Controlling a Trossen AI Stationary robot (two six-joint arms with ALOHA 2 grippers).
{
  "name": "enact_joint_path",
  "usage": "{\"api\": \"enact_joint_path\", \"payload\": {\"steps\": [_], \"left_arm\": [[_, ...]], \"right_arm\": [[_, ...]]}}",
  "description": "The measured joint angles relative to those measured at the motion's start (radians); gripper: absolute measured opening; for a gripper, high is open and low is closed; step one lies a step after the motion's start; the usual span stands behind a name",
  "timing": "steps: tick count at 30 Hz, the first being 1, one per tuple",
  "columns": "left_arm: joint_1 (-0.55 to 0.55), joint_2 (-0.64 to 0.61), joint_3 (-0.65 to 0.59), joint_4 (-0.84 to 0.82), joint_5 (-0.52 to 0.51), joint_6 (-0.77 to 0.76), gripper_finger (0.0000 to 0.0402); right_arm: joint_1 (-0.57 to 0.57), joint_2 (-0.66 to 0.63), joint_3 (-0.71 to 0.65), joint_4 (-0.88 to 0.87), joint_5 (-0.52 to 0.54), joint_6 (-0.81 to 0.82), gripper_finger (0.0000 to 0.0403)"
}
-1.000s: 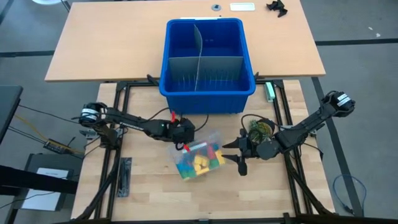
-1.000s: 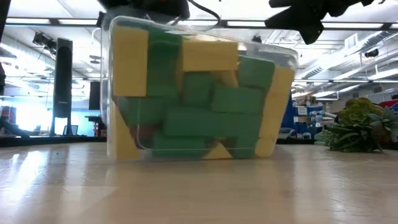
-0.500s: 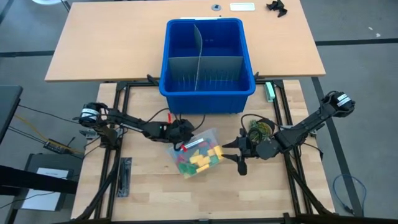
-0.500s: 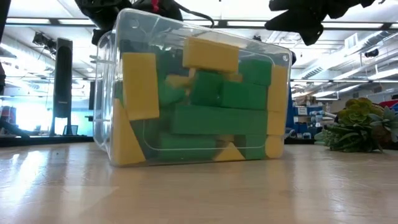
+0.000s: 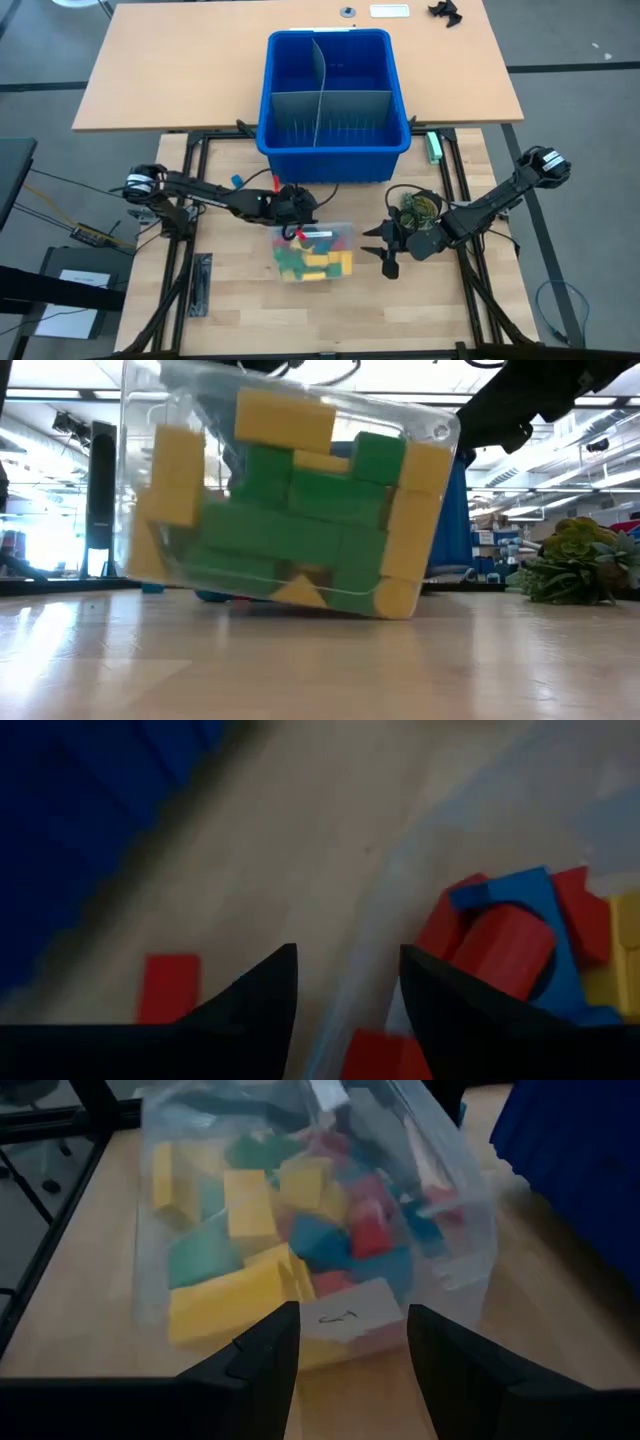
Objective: Sort Items/Unsort Items
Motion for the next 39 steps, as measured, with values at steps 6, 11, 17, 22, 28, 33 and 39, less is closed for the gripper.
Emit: {"api": "enact_joint_path", "payload": {"steps": [6,11,17,22,28,33,39], "left_arm": [[0.002,0.016,0.0,-0.01,-0.03,0.003,0.0186],[0.003,0.038,0.002,-0.03,-0.105,0.023,0.0186],[0.002,0.039,0.004,-0.146,-0.182,0.13,0.0186],[-0.006,0.039,0.078,-0.316,-0.196,0.16,0.0186],[-0.05,0.039,0.244,-0.527,-0.208,0.198,0.0186],[-0.106,0.038,0.319,-0.678,-0.259,0.184,0.0186],[-0.187,-0.004,0.345,-0.694,-0.273,0.138,0.0186]], "right_arm": [[0.0,0.0,0.0,-0.001,0.0,0.025,0.0187],[0.001,0.0,0.0,-0.004,0.0,0.027,0.0187],[0.001,0.0,0.0,-0.037,-0.001,0.027,0.0187],[0.001,0.0,0.0,-0.122,-0.002,0.066,0.0187],[0.003,0.0,0.0,-0.166,-0.015,0.105,0.0187],[0.004,0.0,0.0,-0.178,-0.118,0.143,0.0187],[0.029,0.0,0.0,-0.246,-0.129,0.235,0.0187]]}}
